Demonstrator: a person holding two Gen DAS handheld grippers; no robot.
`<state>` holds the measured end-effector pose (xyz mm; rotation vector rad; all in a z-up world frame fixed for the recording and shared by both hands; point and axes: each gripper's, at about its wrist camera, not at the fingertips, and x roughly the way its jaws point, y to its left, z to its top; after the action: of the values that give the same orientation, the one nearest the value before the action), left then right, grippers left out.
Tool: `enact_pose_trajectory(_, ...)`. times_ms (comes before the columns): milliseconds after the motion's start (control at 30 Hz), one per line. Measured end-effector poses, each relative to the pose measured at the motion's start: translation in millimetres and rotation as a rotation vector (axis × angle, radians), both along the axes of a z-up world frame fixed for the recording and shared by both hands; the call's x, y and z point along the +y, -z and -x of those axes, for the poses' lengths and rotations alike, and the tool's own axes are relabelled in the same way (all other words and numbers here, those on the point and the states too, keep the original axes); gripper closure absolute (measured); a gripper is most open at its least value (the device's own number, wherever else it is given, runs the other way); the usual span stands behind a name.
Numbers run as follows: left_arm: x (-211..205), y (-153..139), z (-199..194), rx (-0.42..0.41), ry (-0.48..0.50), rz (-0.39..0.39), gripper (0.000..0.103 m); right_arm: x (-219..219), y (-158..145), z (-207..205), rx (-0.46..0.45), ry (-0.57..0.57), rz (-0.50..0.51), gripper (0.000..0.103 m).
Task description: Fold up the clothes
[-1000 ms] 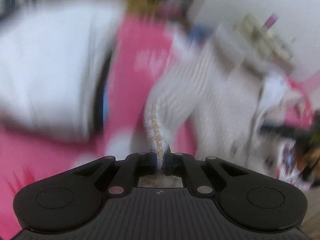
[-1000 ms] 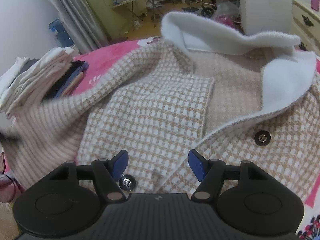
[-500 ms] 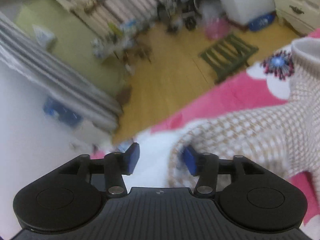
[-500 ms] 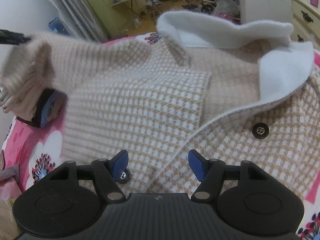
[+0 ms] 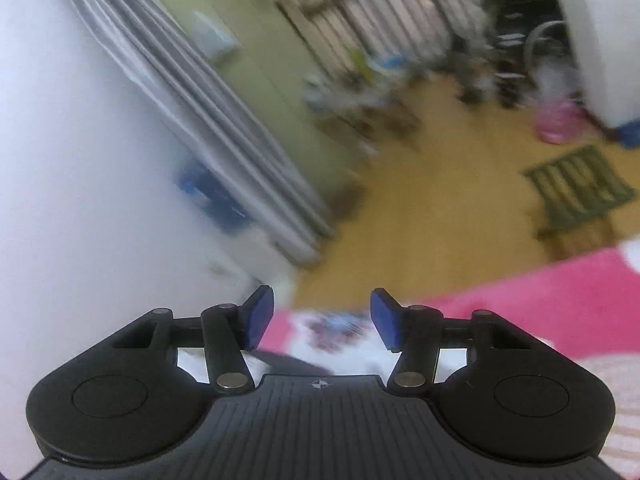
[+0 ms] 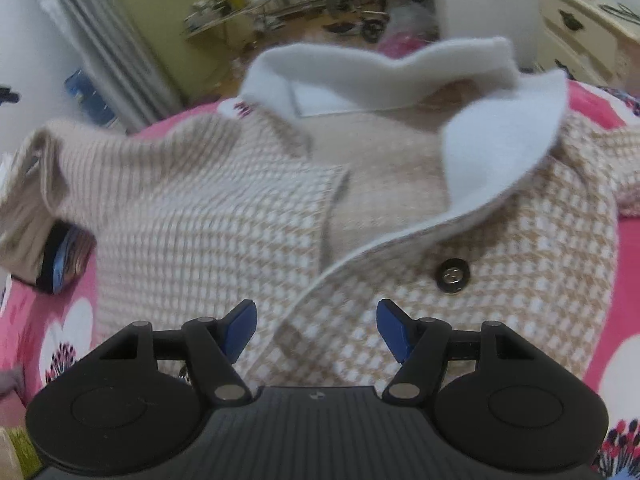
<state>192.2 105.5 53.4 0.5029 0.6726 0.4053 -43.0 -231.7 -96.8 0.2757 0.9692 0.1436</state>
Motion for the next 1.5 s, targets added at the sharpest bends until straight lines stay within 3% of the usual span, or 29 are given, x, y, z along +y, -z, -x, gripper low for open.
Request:
enact_pose_trajectory(67,-6.2,-9.9,15.5,-0.053,0.019,0.035,0.044,-4.7,-2.0,-1.1,-0.012,-0.002,-0.003,0.034)
enact_pose_trajectory(167,-39.9,-13.9,56.3,-0.047,0.163,0.098,0.037,-20.3,-2.4,-7.8,0.01,0.063,-0.062,0.034)
enact_pose_trajectory(333,-108.5,2.3,131.4,0.119,0.462,0.328,0.035,-58.7,26.6,-33.2,0.155,0.306,-0.275,0.034)
enact_pose_trajectory(433,-140.0,29.5,162.3,0.282,0.569,0.462,0.035,-62.7,56.4,-52.3,0.217,0.332,-0.355,0.034)
enact_pose_trajectory(500,-153.0,50.3,175.9,0.38,0.606,0.526,0.035,-60.3,69.3,-58.8,0.223,0.324,-0.358,0.032)
enact_pose_trajectory(533,-158.7,60.4,181.9,0.421,0.62,0.554,0.035,-58.7,68.3,-58.8,0.221,0.319,-0.33,0.034)
enact_pose_trajectory(667,-175.9,112.2,196.9,0.637,0.623,0.6,0.035,-54.3,60.4,-52.9,0.205,0.288,-0.201,0.097)
enact_pose_trajectory(767,-180.3,148.3,211.8,0.744,0.595,0.569,0.036,-72.3,36.8,-35.1,0.165,0.304,-0.156,0.098)
enact_pose_trajectory(833,-171.4,158.4,218.6,0.751,0.563,0.567,0.036,-92.7,6.9,-16.2,0.113,0.309,-0.091,0.098)
enact_pose_trajectory(933,-150.1,168.6,229.6,0.778,0.512,0.655,0.036,-134.8,-47.3,16.3,0.024,0.337,0.099,0.098)
enact_pose_trajectory(1033,-140.1,182.5,235.8,0.822,0.472,0.694,0.036,-176.0,-74.0,30.6,0.033,0.347,0.312,0.097)
enact_pose_trajectory(1067,-142.1,186.3,238.3,0.825,0.474,0.686,0.036,-185.9,-70.6,29.5,0.071,0.323,0.4,0.091)
enact_pose_trajectory(1100,-143.1,191.5,237.2,0.83,0.473,0.681,0.036,-194.1,-60.2,26.4,0.122,0.307,0.494,0.061)
enact_pose_trajectory(1167,-144.7,198.8,235.8,0.838,0.471,0.682,0.036,-199.1,-31.1,15.6,0.236,0.306,0.626,0.032)
enact_pose_trajectory(1233,-146.2,203.2,235.3,0.843,0.47,0.691,0.036,-202.8,-16.6,13.1,0.272,0.298,0.632,0.032)
enact_pose_trajectory(1367,-148.0,201.5,235.7,0.843,0.477,0.722,0.035,-196.1,-28.9,21.8,0.186,0.346,0.63,0.03)
enact_pose_trajectory(1433,-149.2,202.8,234.1,0.846,0.477,0.739,0.035,-201.2,-36.1,31.2,0.159,0.317,0.657,0.022)
enact_pose_trajectory(1500,-152.5,206.9,231.4,0.85,0.48,0.752,0.035,-201.0,-37.8,40.3,0.172,0.177,0.787,0.001)
